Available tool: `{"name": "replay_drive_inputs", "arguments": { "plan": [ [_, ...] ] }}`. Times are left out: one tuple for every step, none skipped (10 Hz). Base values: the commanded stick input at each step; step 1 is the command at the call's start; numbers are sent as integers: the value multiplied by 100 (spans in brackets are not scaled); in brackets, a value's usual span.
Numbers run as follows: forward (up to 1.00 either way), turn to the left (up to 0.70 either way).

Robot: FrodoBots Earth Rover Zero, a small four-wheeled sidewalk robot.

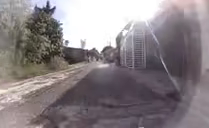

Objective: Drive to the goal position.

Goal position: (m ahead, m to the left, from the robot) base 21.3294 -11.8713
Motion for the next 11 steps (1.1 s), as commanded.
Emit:
{"name": "replay_drive_inputs", "arguments": {
  "plan": [
    [100,0],
    [100,0],
    [100,0],
    [100,0],
    [100,0],
    [100,0],
    [100,0],
    [100,0],
    [100,0],
    [100,0],
    [100,0]
  ]
}}
